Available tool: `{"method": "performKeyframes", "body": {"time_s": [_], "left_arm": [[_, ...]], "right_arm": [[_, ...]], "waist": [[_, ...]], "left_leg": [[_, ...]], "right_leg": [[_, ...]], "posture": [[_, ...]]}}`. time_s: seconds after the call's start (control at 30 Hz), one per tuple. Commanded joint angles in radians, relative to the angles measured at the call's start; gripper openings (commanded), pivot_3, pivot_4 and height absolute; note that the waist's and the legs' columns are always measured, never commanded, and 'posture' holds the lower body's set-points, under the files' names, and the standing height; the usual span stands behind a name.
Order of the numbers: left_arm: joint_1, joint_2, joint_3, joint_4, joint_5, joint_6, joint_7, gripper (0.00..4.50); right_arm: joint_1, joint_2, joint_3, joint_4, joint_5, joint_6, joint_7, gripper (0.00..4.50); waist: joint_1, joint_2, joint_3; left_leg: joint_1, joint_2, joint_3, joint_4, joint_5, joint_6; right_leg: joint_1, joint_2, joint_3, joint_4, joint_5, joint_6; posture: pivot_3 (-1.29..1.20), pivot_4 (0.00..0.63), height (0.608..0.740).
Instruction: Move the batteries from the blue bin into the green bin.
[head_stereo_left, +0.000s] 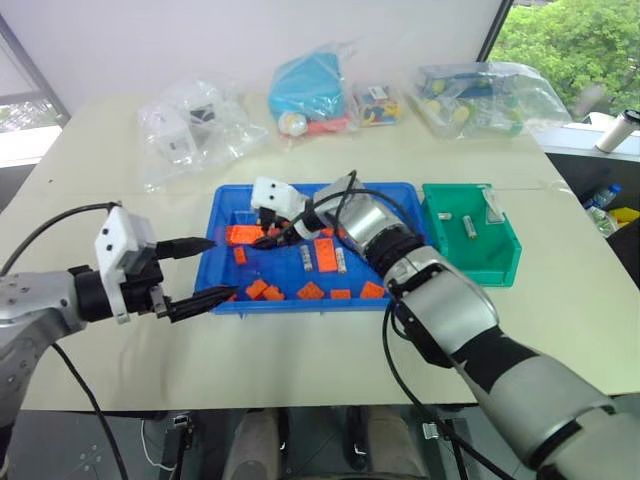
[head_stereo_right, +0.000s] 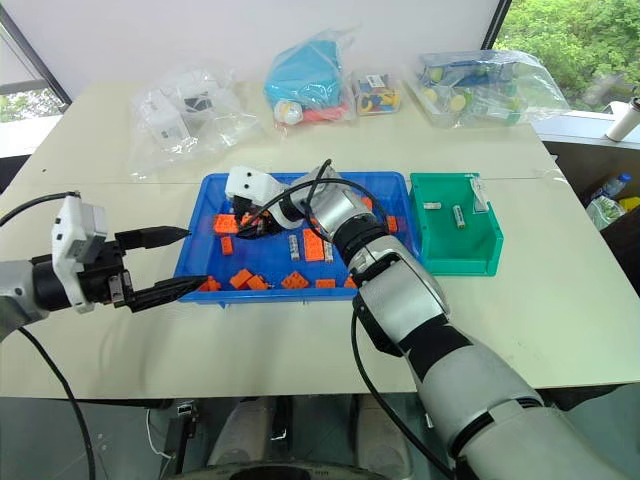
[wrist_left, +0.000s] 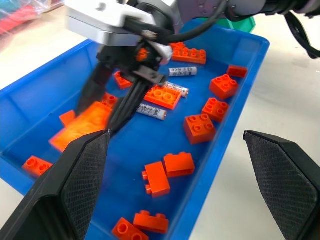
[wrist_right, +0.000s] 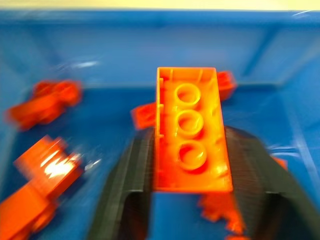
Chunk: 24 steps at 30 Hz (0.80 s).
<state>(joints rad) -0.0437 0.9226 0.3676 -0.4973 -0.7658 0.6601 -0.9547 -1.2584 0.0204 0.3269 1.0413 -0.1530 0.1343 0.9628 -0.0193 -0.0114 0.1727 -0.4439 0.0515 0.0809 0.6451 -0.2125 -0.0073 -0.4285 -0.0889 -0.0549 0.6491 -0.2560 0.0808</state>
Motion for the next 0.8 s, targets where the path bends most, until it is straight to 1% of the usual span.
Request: {"method": "performKeyframes", "body": {"time_s": [0.03, 0.1, 0.17, 0.27, 0.33, 0.4, 0.47, 0.57, 0.8], "left_arm": [[-0.024, -0.013, -0.012, 0.009, 0.023, -0.033, 0.014, 4.50], [-0.041, -0.029, -0.015, 0.017, 0.026, -0.035, 0.036, 4.50], [-0.054, -0.042, -0.014, 0.021, 0.018, -0.032, 0.047, 4.50], [-0.059, -0.045, -0.031, 0.030, 0.026, -0.037, 0.041, 4.50], [-0.068, -0.046, -0.047, 0.043, 0.036, -0.044, 0.036, 4.50], [-0.081, -0.048, -0.063, 0.058, 0.042, -0.047, 0.029, 4.50], [-0.102, -0.053, -0.083, 0.074, 0.046, -0.049, 0.022, 4.50], [-0.132, -0.059, -0.109, 0.091, 0.057, -0.051, 0.014, 4.50], [-0.169, -0.060, -0.128, 0.121, 0.068, -0.057, -0.001, 4.50]], "right_arm": [[0.052, -0.008, -0.025, -0.180, 0.001, 0.114, -0.082, 4.07], [0.119, -0.038, -0.036, -0.346, 0.009, 0.236, -0.101, 4.07], [0.214, -0.089, -0.041, -0.563, 0.012, 0.394, -0.100, 4.07], [0.331, -0.155, -0.036, -0.808, 0.011, 0.597, -0.106, 4.07], [0.394, -0.191, -0.028, -0.930, 0.017, 0.712, -0.115, 4.07], [0.448, -0.220, -0.010, -1.018, 0.023, 0.784, -0.121, 4.07], [0.484, -0.229, -0.005, -1.061, 0.033, 0.832, -0.137, 4.07], [0.493, -0.226, -0.005, -1.061, 0.048, 0.854, -0.165, 4.07], [0.464, -0.208, 0.003, -1.013, 0.079, 0.829, -0.220, 4.07]], "waist": [[-0.001, 0.000, 0.000], [0.002, 0.000, 0.000], [0.004, 0.000, 0.000], [0.005, 0.000, 0.000], [0.004, 0.000, 0.000], [0.002, 0.000, 0.000], [-0.001, 0.000, 0.000], [-0.001, 0.000, 0.000], [0.003, -0.001, 0.000]], "left_leg": [[0.000, 0.000, 0.000, 0.000, 0.000, 0.000], [0.000, 0.000, 0.000, 0.000, 0.000, 0.000], [-0.001, 0.000, -0.001, 0.000, 0.000, 0.000], [-0.001, 0.000, -0.001, 0.001, 0.000, 0.000], [0.000, 0.000, -0.001, 0.001, 0.000, 0.000], [0.000, 0.000, -0.001, 0.001, 0.000, 0.000], [0.000, 0.000, -0.001, 0.000, 0.000, 0.000], [0.000, 0.000, 0.000, 0.000, 0.000, 0.001], [0.000, 0.000, 0.000, 0.001, 0.000, 0.001]], "right_leg": [[0.000, 0.000, 0.000, 0.000, 0.000, 0.000], [0.000, 0.000, 0.000, 0.000, 0.000, 0.000], [0.000, 0.000, 0.000, 0.000, 0.000, 0.000], [0.000, -0.001, 0.000, 0.000, 0.000, 0.000], [0.000, -0.001, -0.001, 0.000, 0.000, 0.000], [0.000, 0.000, -0.001, 0.000, 0.000, 0.000], [0.000, 0.001, -0.001, 0.000, 0.000, 0.000], [0.000, 0.001, -0.001, 0.001, 0.000, 0.000], [0.000, 0.002, -0.001, 0.000, 0.000, 0.000]], "posture": [[0.00, 0.150, 0.736], [0.00, 0.150, 0.736], [0.00, 0.150, 0.736], [0.00, 0.150, 0.736], [0.00, 0.150, 0.736], [0.00, 0.150, 0.736], [0.00, 0.150, 0.736], [0.00, 0.150, 0.736], [0.00, 0.150, 0.736]]}}
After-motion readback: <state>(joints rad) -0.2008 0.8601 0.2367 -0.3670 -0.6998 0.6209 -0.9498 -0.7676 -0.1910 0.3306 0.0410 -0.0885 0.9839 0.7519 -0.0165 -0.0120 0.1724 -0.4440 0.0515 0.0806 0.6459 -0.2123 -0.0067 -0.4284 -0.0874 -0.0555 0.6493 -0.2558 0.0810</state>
